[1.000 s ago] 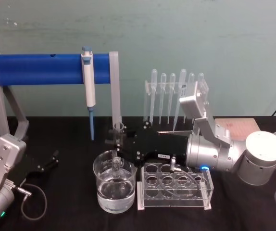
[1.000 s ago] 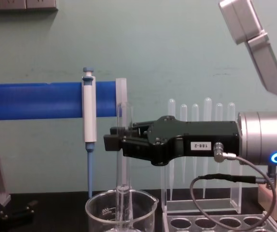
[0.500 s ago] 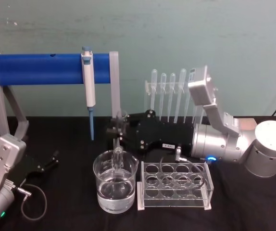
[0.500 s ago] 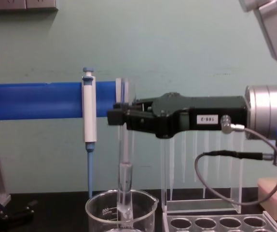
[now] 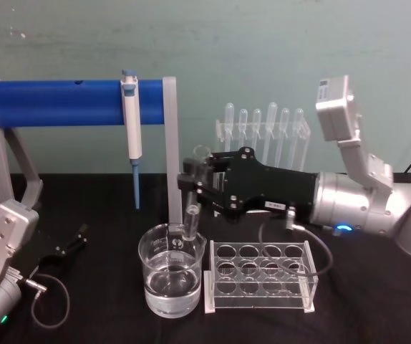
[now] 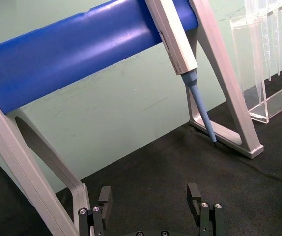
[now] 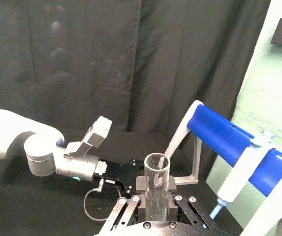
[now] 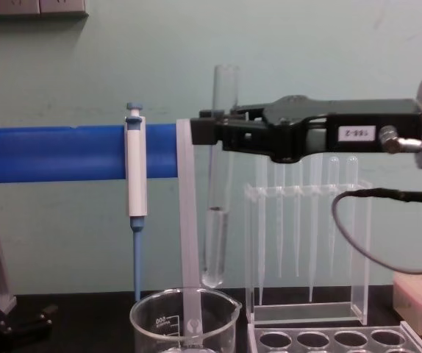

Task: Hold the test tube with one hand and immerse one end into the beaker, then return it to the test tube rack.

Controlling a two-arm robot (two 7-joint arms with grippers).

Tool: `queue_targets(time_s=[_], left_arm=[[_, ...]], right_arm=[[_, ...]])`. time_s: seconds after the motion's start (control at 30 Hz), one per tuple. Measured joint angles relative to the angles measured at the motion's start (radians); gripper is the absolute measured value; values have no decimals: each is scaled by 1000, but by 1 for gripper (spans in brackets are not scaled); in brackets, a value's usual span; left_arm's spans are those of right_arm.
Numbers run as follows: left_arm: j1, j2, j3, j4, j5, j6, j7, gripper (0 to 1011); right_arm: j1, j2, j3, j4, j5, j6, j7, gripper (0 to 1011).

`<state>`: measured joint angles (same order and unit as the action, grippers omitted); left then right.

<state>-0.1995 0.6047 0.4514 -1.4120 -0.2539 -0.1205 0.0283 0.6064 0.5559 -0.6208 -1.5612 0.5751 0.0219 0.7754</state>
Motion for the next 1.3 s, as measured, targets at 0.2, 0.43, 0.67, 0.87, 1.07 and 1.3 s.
queue_targets(time_s=[0.2,0.43,0.67,0.87,1.07,1.3], left_arm=[[0,0,0,0,0,0,0,1000],[0,0,0,0,0,0,0,1000],[0,0,0,0,0,0,0,1000],[0,0,0,0,0,0,0,1000],[0,0,0,0,0,0,0,1000],[0,0,0,0,0,0,0,1000]], right_arm=[[-30,44,19,-53,10,7,-20,227],[-106,111,61,-124,21,-12,-54,227],[-200,171,109,-180,23,-38,-91,226],[-253,184,133,-182,14,-62,-101,227],[-280,176,148,-165,-8,-87,-106,226],[-294,160,158,-133,-27,-101,-106,226]])
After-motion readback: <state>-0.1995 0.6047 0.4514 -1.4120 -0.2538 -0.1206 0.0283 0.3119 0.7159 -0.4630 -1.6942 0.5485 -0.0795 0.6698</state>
